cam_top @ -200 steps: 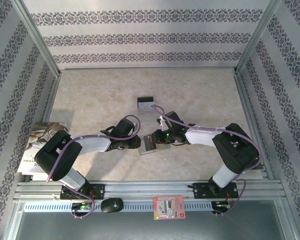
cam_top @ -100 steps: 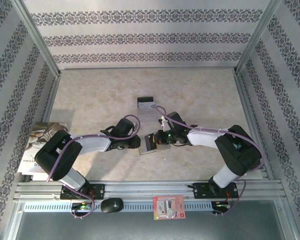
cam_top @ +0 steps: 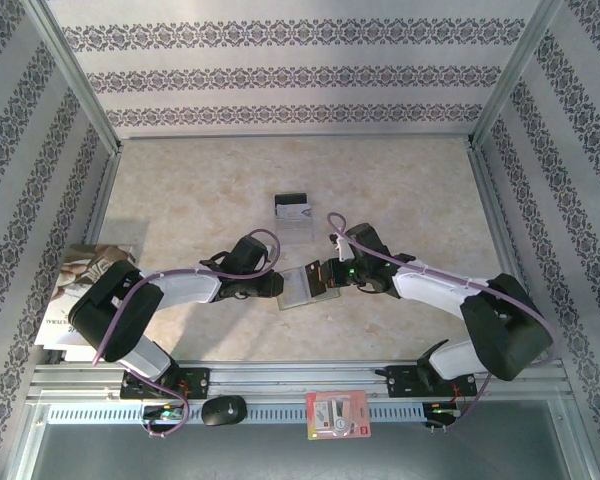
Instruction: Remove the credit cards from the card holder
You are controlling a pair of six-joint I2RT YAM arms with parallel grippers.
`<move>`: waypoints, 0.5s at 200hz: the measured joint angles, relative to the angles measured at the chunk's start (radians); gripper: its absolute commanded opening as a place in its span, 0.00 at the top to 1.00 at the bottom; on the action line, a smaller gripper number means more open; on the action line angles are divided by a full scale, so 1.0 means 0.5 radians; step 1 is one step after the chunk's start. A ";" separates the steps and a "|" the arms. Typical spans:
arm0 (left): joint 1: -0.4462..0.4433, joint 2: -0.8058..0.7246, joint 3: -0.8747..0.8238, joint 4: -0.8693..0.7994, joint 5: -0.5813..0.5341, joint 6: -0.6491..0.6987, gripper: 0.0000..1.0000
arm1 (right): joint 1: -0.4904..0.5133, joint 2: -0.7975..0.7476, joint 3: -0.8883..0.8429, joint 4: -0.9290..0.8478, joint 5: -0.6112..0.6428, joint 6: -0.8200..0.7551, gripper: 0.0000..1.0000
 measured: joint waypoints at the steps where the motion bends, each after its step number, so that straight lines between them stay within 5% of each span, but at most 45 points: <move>1: 0.000 0.000 0.000 -0.001 0.002 -0.001 0.67 | 0.000 -0.004 0.000 -0.001 0.001 -0.003 1.00; 43: 0.020 -0.127 -0.006 -0.007 -0.018 0.008 0.55 | 0.000 -0.163 0.067 -0.141 0.027 -0.157 1.00; 100: 0.152 -0.424 -0.041 -0.026 0.012 -0.005 0.51 | -0.001 -0.188 0.427 -0.384 0.069 -0.487 1.00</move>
